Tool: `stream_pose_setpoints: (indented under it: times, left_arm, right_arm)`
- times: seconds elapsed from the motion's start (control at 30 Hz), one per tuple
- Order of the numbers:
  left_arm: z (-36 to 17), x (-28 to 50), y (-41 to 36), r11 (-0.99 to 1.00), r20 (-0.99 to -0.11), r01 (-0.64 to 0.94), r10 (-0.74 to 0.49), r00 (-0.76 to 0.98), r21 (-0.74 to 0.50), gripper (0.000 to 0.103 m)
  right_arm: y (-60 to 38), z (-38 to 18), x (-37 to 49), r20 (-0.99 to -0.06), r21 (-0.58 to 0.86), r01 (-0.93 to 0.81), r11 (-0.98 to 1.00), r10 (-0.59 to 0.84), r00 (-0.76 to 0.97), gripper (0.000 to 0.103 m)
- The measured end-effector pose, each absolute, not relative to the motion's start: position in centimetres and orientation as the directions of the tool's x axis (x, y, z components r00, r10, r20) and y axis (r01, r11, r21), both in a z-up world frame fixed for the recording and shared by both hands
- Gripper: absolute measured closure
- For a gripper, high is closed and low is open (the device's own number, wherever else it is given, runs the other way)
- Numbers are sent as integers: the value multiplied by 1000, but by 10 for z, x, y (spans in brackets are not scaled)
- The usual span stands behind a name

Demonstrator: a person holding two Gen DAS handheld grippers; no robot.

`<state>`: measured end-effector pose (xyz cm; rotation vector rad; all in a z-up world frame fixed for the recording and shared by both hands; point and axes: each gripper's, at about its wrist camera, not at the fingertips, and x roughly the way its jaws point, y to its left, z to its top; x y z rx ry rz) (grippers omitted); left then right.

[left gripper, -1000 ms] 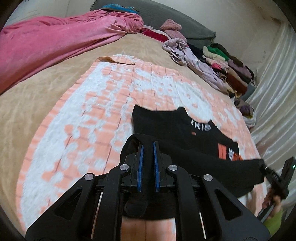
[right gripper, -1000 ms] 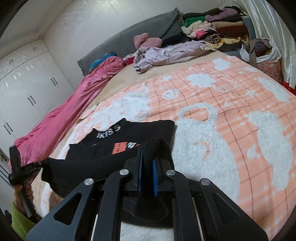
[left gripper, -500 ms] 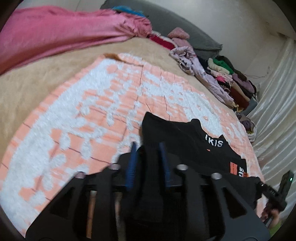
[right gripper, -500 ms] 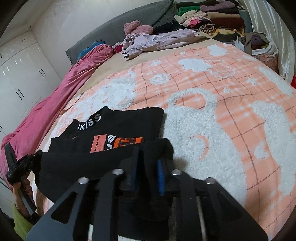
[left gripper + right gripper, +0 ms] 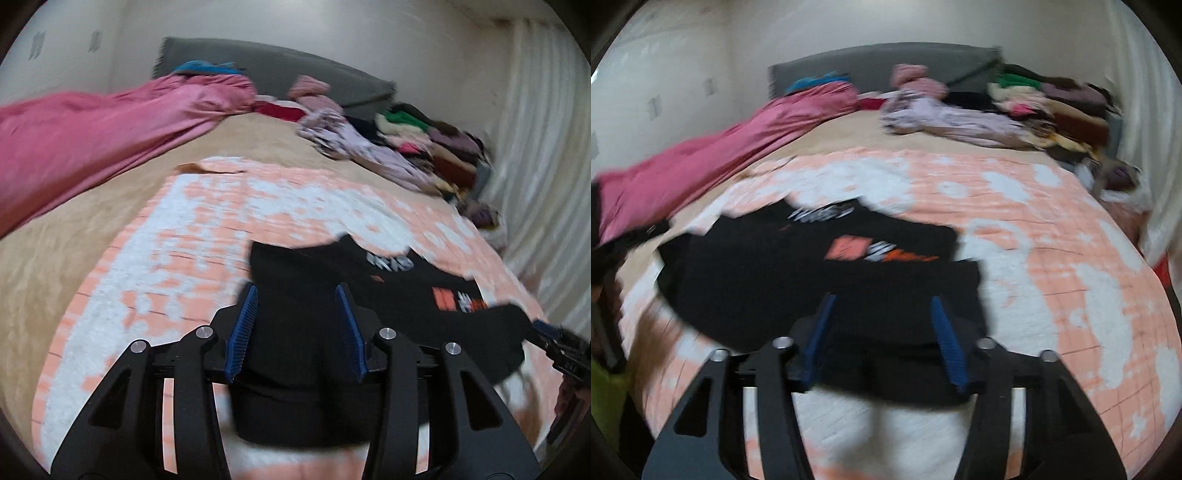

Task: Fold small clothes
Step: 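Lay the hem down on the collar and open both tools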

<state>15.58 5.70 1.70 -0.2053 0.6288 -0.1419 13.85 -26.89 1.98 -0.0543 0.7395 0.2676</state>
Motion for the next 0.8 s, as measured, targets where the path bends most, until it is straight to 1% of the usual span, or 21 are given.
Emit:
stream_pose_setpoints:
  times: [0.03,0.07,0.17,0.23,0.37,0.43,0.57,0.67,0.8]
  left_arm:
    - [15,153,50,969,-570,93,-211,794,-229,68]
    - [13,150,43,968,-574,113,-226,787,-226,68]
    - [2,140,21,961,-597,188,-274,754,-204,68]
    - [-8,134,12,951,-622,226,-309,719,-212,68]
    - [-26,128,-3,944,-670,264,-328,666,-199,68]
    - [-32,126,-9,939,-691,282,-336,640,-195,71]
    - [-43,130,-14,948,-717,278,-302,628,-156,71]
    - [-48,134,-14,954,-722,265,-281,632,-141,71]
    - [-46,134,-17,956,-703,269,-270,658,-115,71]
  right_arm:
    - [-263,18,136,-678,44,-276,960,231,697,66]
    - [-256,15,133,-686,49,-298,953,249,684,68]
    - [-239,7,127,-708,64,-349,935,289,645,73]
    - [-230,1,126,-720,64,-372,926,301,626,74]
    - [-222,-7,126,-739,66,-384,921,304,602,75]
    - [-218,-14,129,-755,65,-383,921,296,585,75]
    - [-212,-30,140,-774,40,-377,925,267,574,75]
    - [-209,-39,147,-775,18,-366,930,245,583,75]
    - [-204,-40,155,-750,-22,-363,931,225,622,75]
